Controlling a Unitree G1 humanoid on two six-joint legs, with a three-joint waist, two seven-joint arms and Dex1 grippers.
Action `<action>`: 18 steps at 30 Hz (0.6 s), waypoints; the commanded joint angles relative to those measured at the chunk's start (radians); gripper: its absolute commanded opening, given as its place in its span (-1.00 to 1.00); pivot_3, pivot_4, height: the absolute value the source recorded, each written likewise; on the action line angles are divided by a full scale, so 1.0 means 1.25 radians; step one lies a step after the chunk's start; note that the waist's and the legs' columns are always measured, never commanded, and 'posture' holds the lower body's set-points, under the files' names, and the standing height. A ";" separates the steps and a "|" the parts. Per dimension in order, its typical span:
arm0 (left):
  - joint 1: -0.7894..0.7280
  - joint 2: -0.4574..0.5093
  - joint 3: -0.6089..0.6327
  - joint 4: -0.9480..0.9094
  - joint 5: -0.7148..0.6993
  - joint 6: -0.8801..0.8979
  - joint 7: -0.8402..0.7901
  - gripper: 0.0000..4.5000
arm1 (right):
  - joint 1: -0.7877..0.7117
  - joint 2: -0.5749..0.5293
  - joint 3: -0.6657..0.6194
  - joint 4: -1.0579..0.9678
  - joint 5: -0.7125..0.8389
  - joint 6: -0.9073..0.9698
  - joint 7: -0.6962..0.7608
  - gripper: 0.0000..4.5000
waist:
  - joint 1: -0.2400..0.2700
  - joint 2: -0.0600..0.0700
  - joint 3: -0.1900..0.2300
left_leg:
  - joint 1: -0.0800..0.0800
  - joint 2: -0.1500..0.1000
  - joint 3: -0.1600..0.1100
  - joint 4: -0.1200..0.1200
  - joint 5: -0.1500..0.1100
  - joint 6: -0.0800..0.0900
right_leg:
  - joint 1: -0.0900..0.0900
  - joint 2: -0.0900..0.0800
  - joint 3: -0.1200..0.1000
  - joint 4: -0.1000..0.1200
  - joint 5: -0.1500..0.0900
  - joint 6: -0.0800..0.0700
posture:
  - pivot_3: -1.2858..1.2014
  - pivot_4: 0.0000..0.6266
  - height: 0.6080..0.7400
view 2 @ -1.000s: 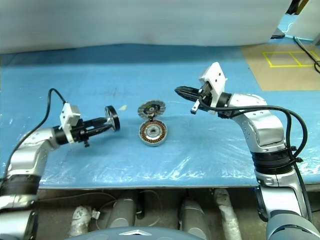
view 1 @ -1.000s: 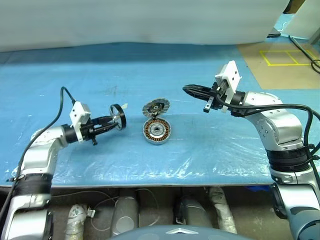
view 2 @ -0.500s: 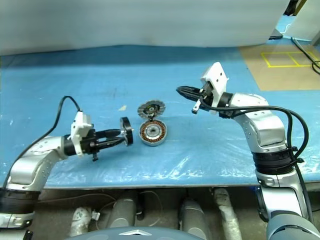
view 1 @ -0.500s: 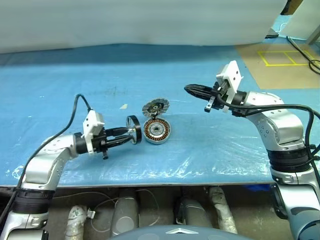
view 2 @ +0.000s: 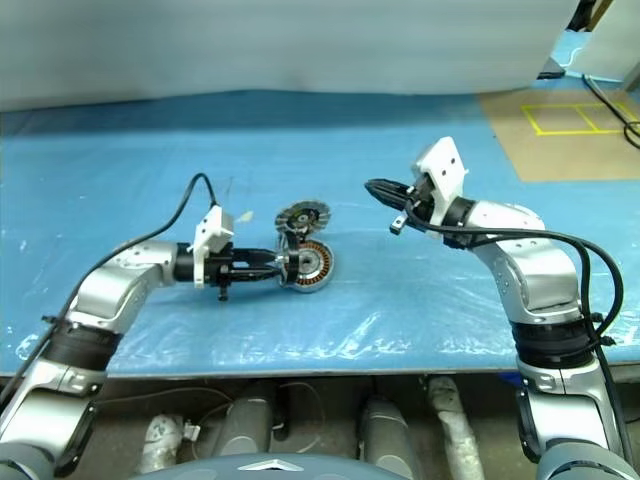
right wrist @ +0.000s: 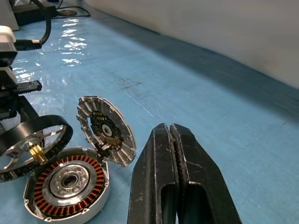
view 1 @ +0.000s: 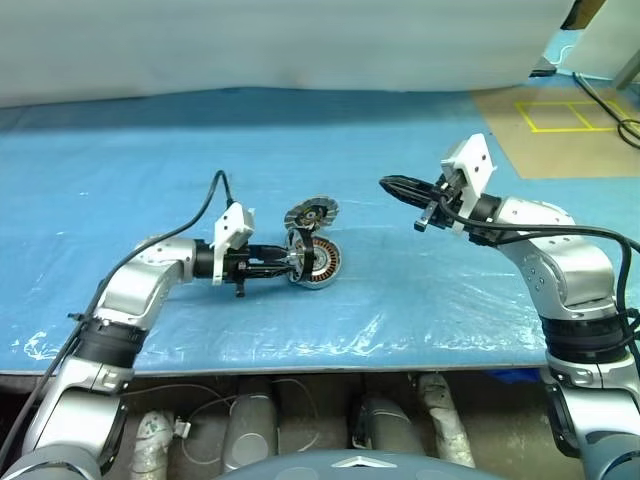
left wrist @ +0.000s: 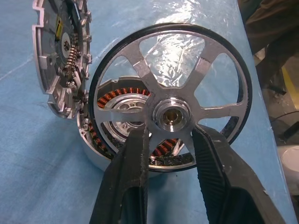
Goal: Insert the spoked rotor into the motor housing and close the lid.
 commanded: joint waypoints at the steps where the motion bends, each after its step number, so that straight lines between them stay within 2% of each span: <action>1: -0.062 -0.019 -0.009 0.065 0.039 -0.057 0.000 -0.46 | 0.015 -0.005 -0.038 -0.047 0.008 0.002 -0.021 -1.00 | 0.001 0.000 0.000 | 0.000 0.000 0.000 0.000 0.000 0.000 | 0.000 0.000 0.000 0.000 0.000 0.000 | 0.03 -0.52 1.00; 8: -0.112 -0.045 -0.012 0.127 0.051 -0.088 -0.040 -0.46 | 0.061 -0.008 -0.049 -0.078 0.004 0.005 -0.044 -1.00 | -0.002 0.000 0.000 | 0.000 0.000 0.000 0.000 0.000 0.000 | 0.000 0.000 0.000 0.000 0.000 0.000 | 0.03 -0.52 1.00; 15: -0.122 -0.036 -0.029 0.139 0.071 -0.101 -0.087 -0.46 | 0.066 -0.010 -0.053 -0.081 0.006 0.005 -0.054 -1.00 | 0.000 0.000 0.000 | 0.000 0.000 0.000 0.000 0.000 0.000 | 0.000 0.000 0.000 0.000 0.000 0.000 | 0.03 -0.52 1.00; 18: -0.133 -0.010 -0.031 0.133 0.079 -0.085 -0.113 -0.46 | 0.067 -0.014 -0.054 -0.084 0.006 0.008 -0.054 -1.00 | 0.000 0.000 0.000 | 0.000 0.000 0.000 0.001 0.000 0.000 | 0.000 0.000 0.000 0.001 0.000 0.000 | 0.03 -0.52 1.00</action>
